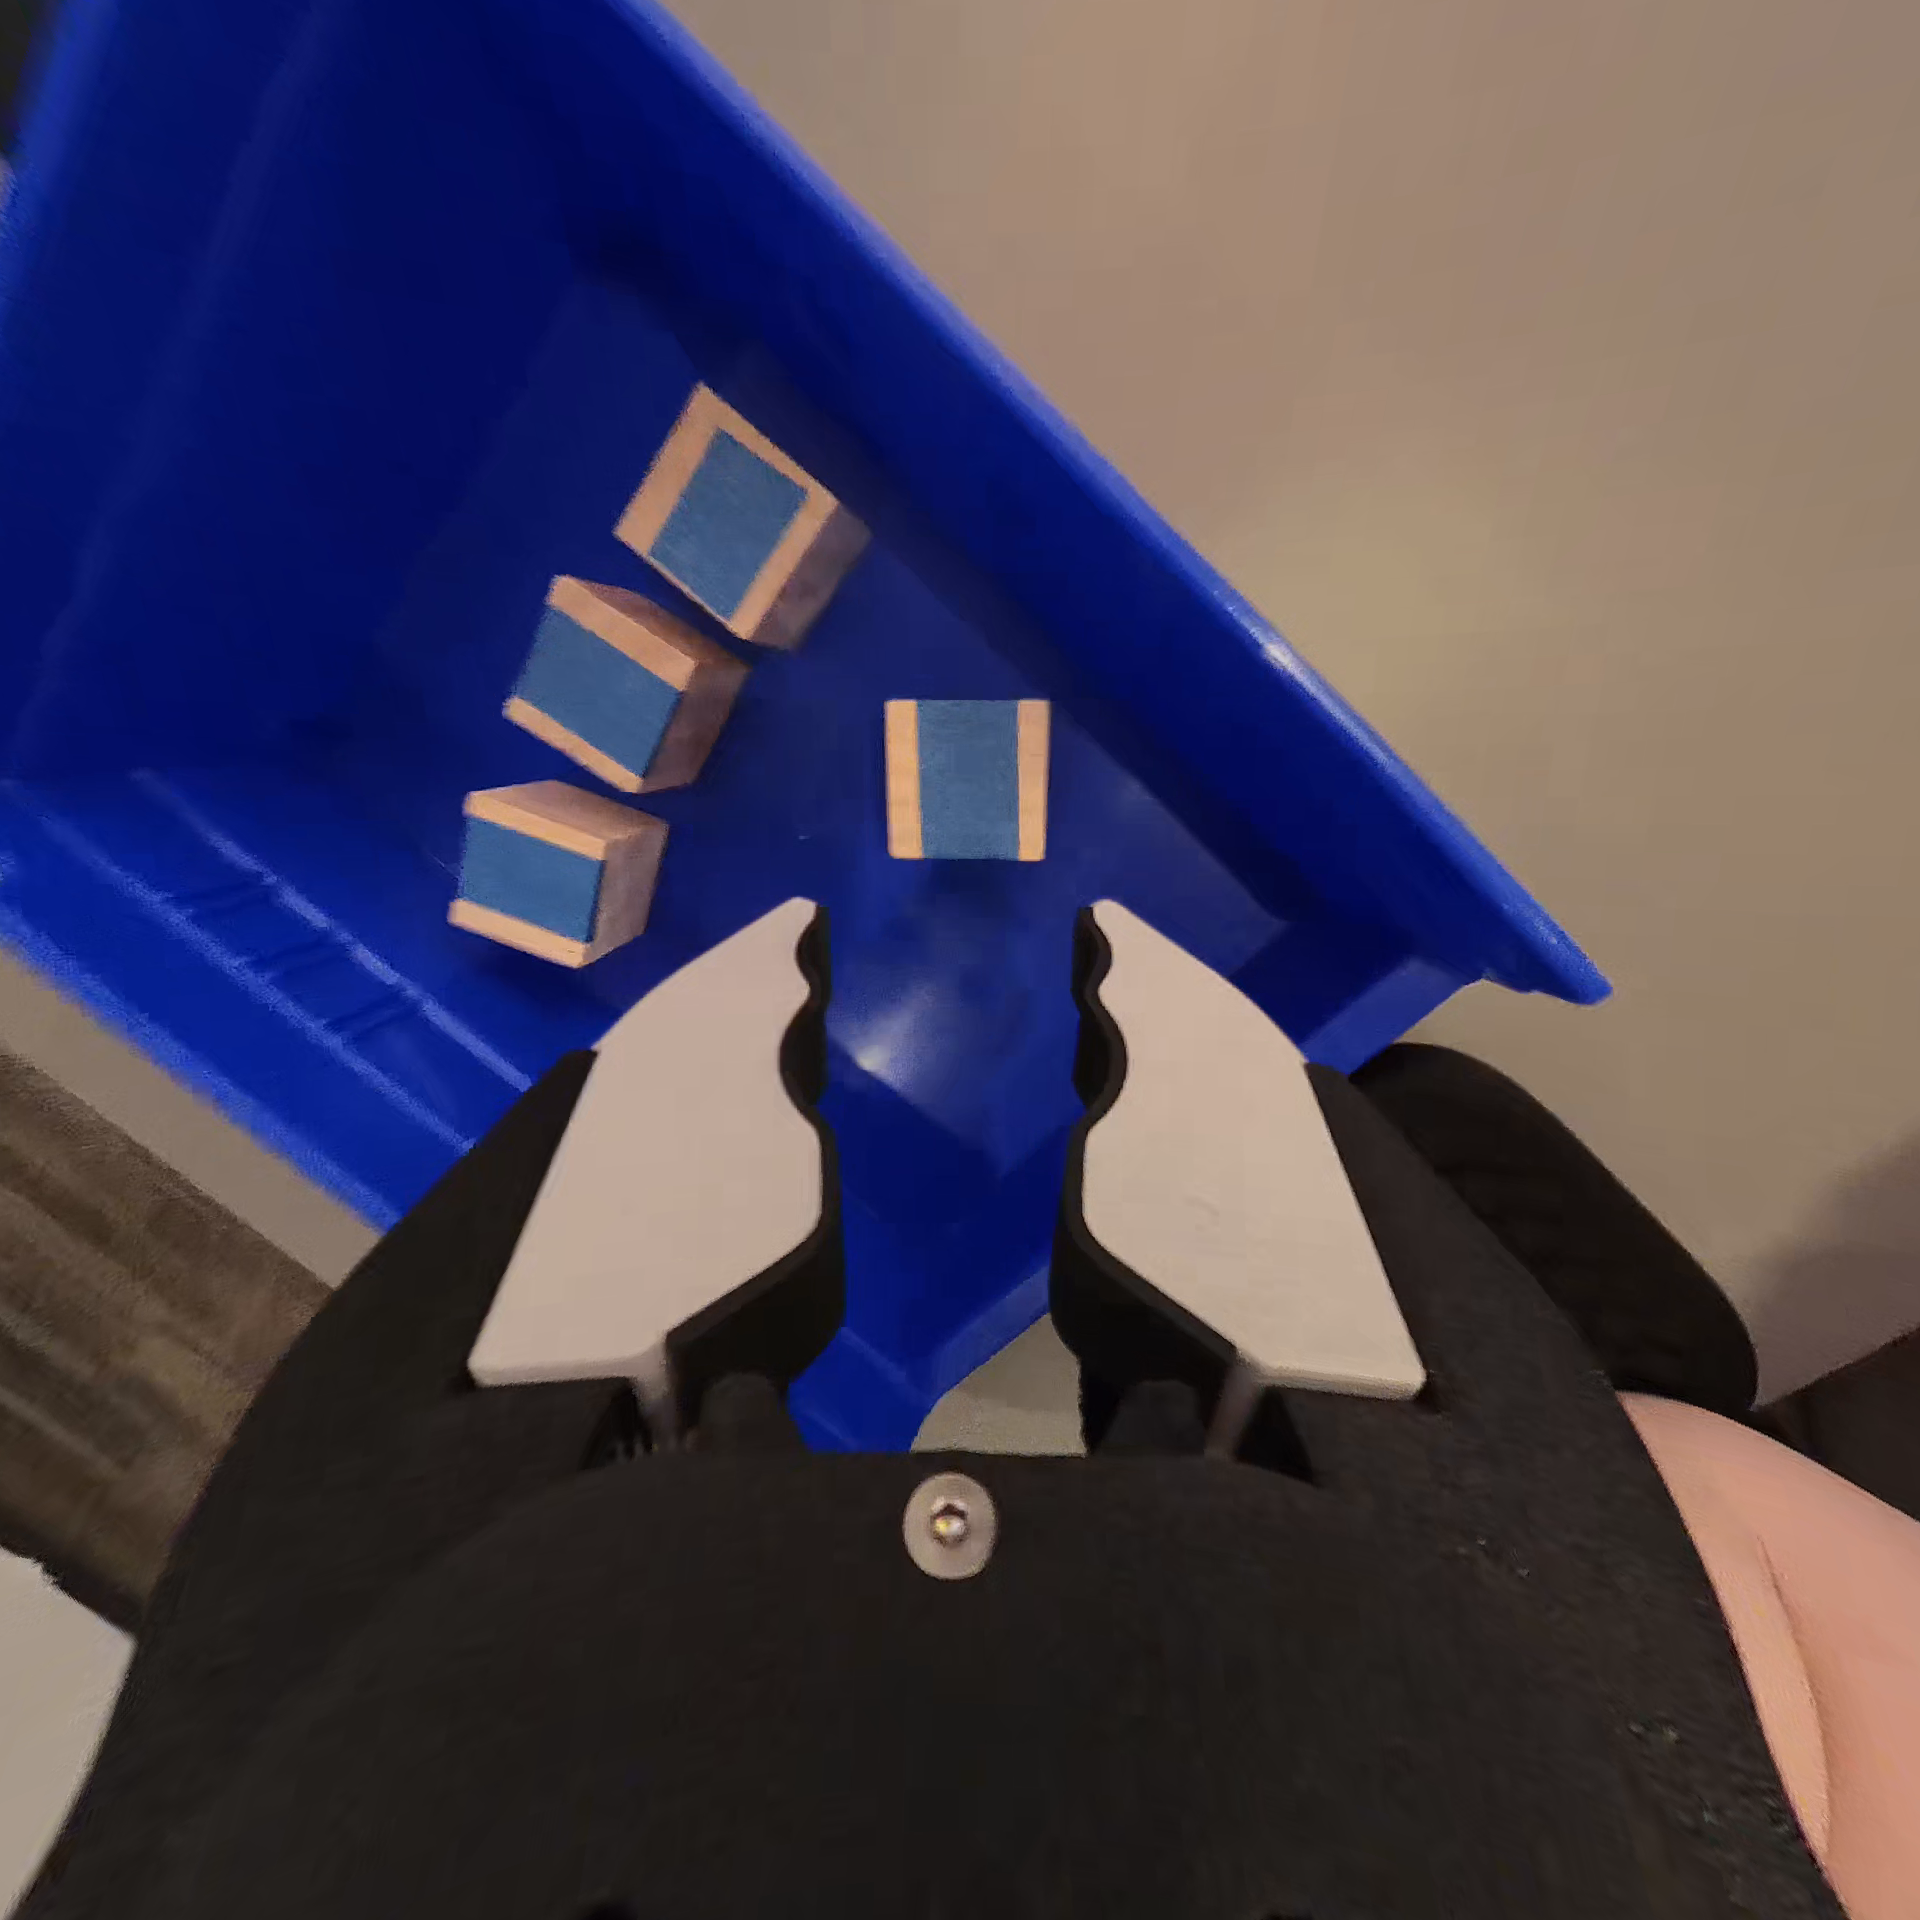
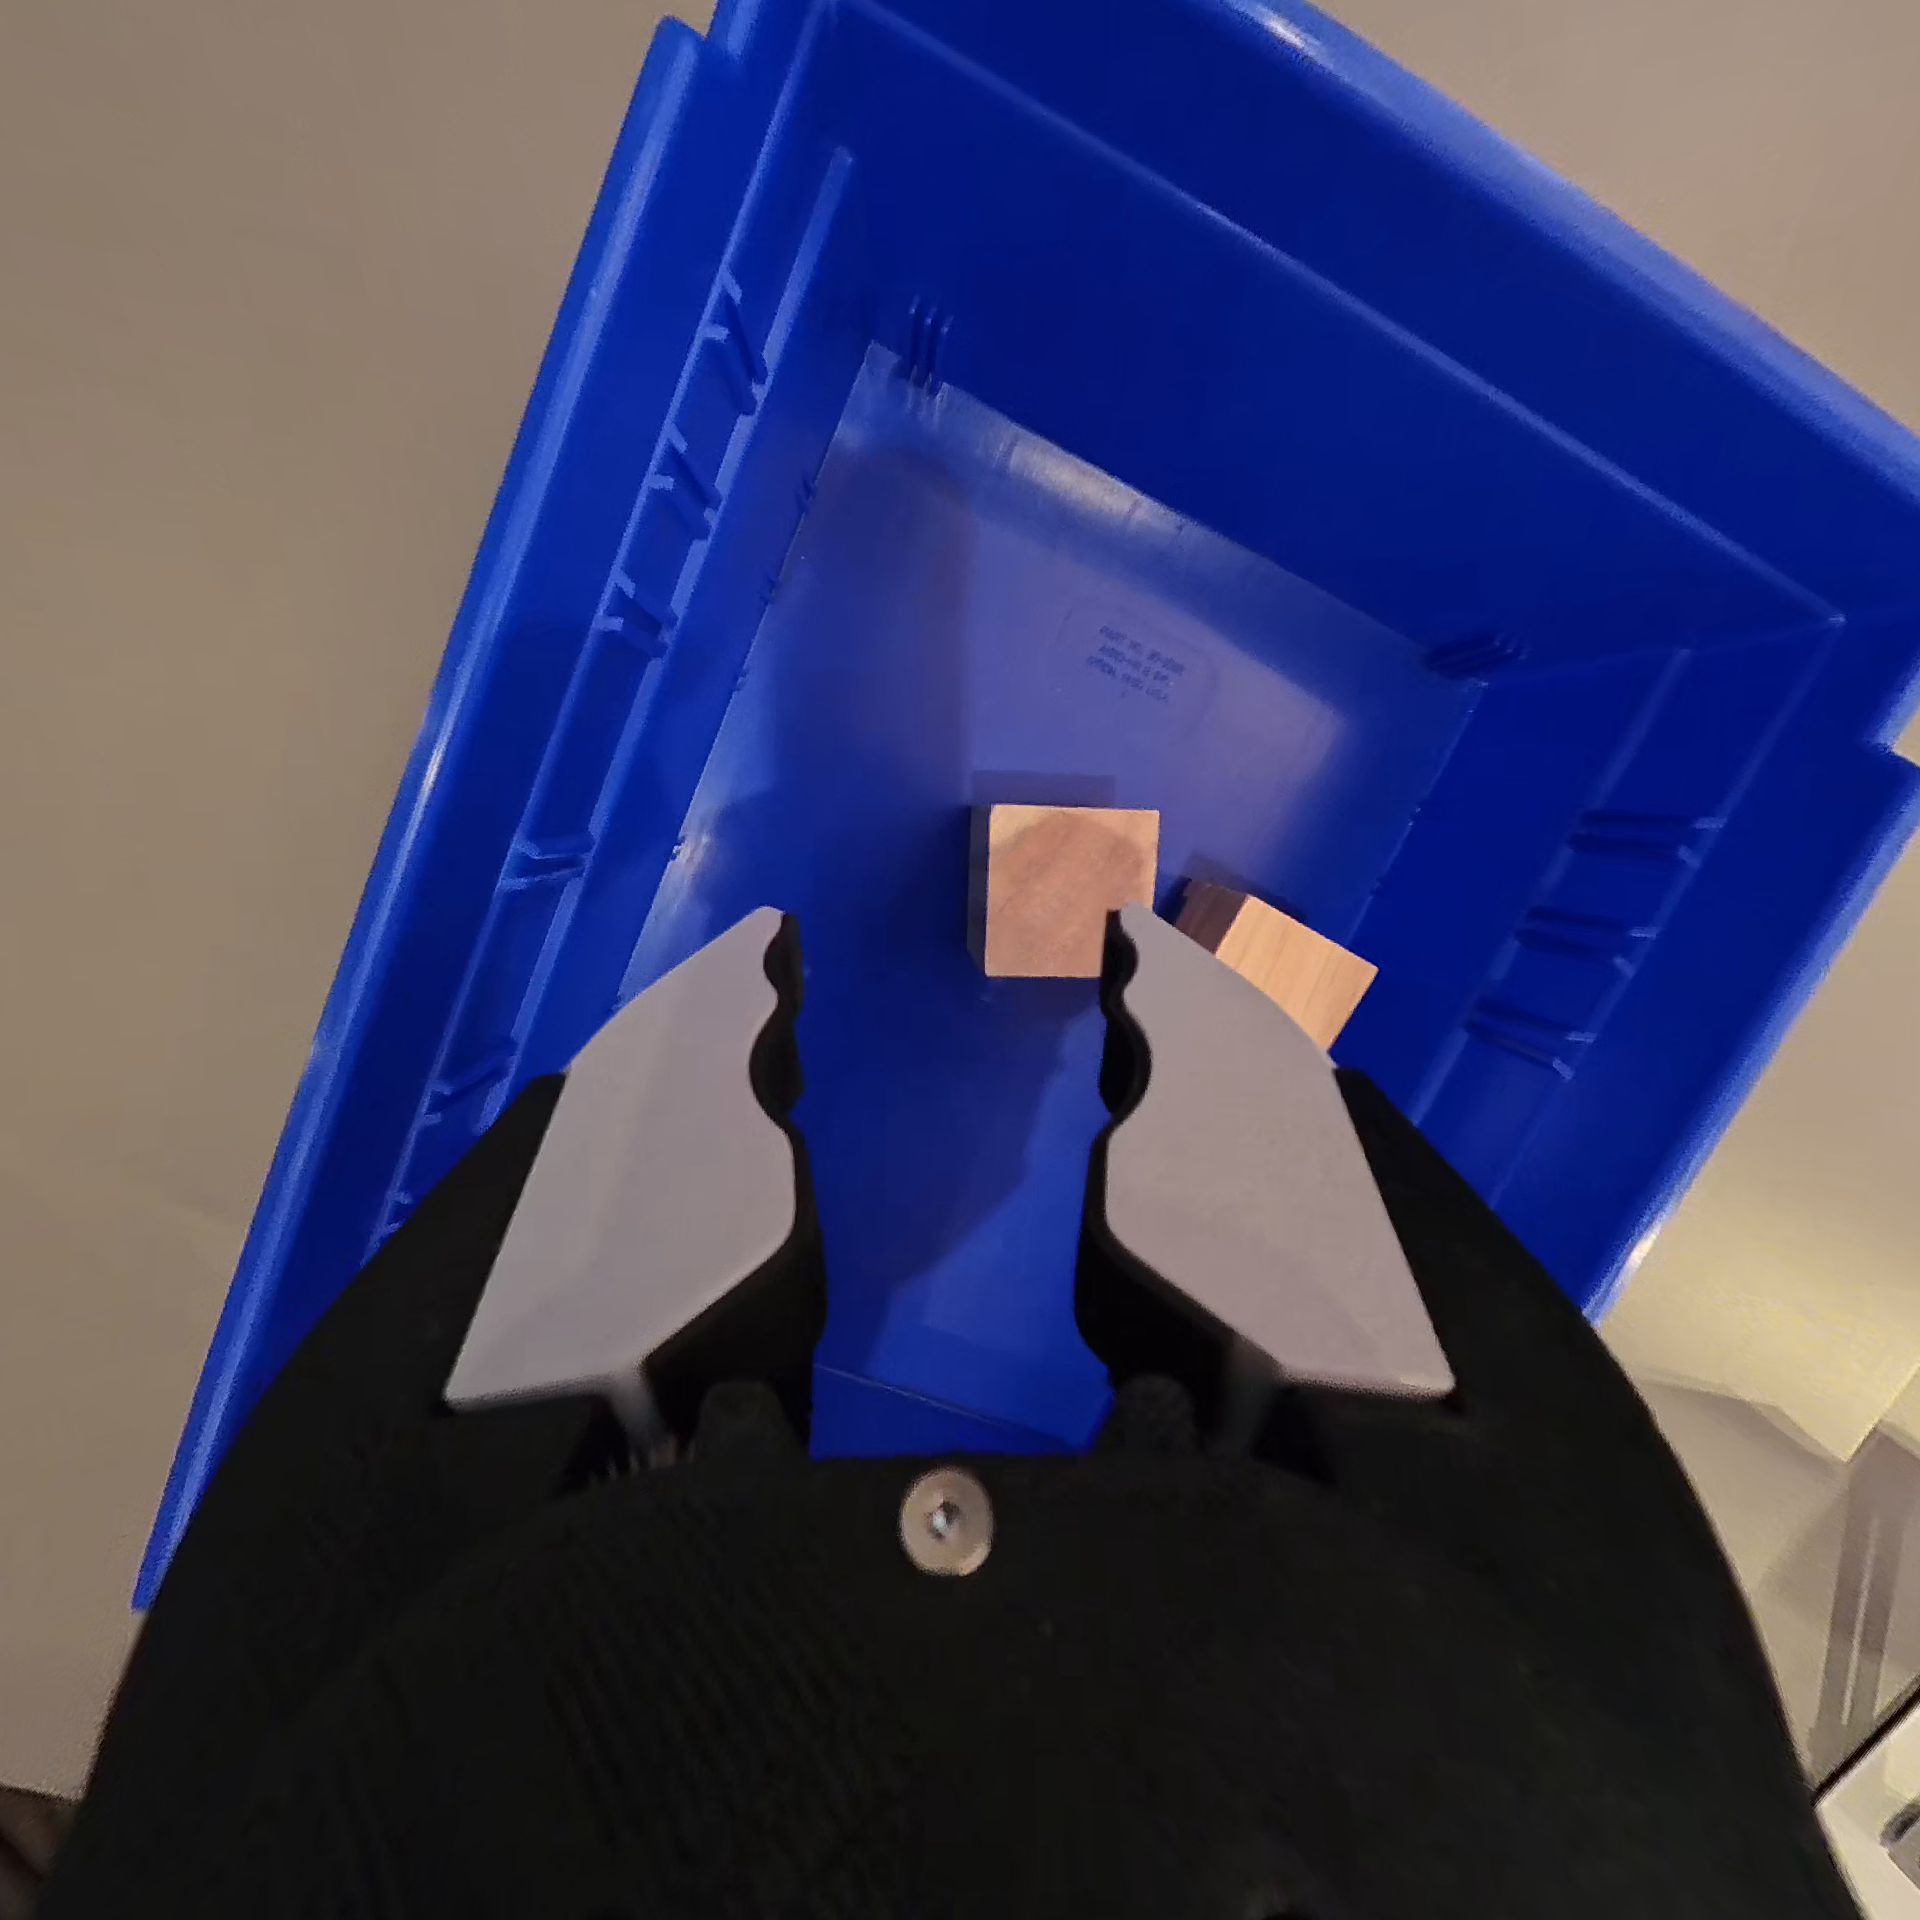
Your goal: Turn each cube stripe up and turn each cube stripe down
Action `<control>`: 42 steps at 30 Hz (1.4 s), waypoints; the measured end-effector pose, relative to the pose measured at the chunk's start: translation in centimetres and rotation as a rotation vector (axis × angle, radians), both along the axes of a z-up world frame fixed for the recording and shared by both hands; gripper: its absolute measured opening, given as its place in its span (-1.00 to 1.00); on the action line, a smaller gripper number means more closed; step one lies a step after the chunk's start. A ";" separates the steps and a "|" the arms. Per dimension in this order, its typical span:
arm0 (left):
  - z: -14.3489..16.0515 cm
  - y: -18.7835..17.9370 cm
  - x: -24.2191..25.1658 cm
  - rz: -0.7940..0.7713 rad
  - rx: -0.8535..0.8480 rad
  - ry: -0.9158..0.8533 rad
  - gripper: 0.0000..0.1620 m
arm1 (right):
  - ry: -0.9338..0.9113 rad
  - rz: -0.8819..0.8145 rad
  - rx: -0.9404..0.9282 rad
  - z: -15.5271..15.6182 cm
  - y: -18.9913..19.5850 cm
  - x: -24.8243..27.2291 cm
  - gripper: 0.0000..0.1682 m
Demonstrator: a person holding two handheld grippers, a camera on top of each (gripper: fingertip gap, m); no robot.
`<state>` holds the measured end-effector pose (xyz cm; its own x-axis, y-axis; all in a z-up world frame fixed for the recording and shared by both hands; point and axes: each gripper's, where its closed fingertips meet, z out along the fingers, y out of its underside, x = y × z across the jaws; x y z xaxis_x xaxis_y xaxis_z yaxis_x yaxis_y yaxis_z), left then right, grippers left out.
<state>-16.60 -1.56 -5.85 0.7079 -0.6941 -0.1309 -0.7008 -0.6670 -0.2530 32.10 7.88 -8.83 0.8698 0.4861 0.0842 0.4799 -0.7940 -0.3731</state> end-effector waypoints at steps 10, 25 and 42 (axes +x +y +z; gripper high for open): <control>-5.5 1.5 0.3 0.023 -0.170 0.000 -0.17 | 0.009 0.008 0.003 0.3 -0.2 0.2 -0.32; -9.1 1.8 -0.1 0.025 -0.277 0.111 -0.43 | -0.029 0.045 -0.014 0.0 -0.6 0.0 -0.32; 11.0 3.7 7.3 -0.020 0.371 -0.668 -0.44 | 0.099 0.392 0.900 15.9 -0.8 -10.9 -0.17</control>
<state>-9.32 2.10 5.11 0.7060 -0.7020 0.0938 -0.3313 -0.4444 -0.8323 21.19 7.06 7.07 0.6837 0.5319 0.4997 0.5823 0.0151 -0.8128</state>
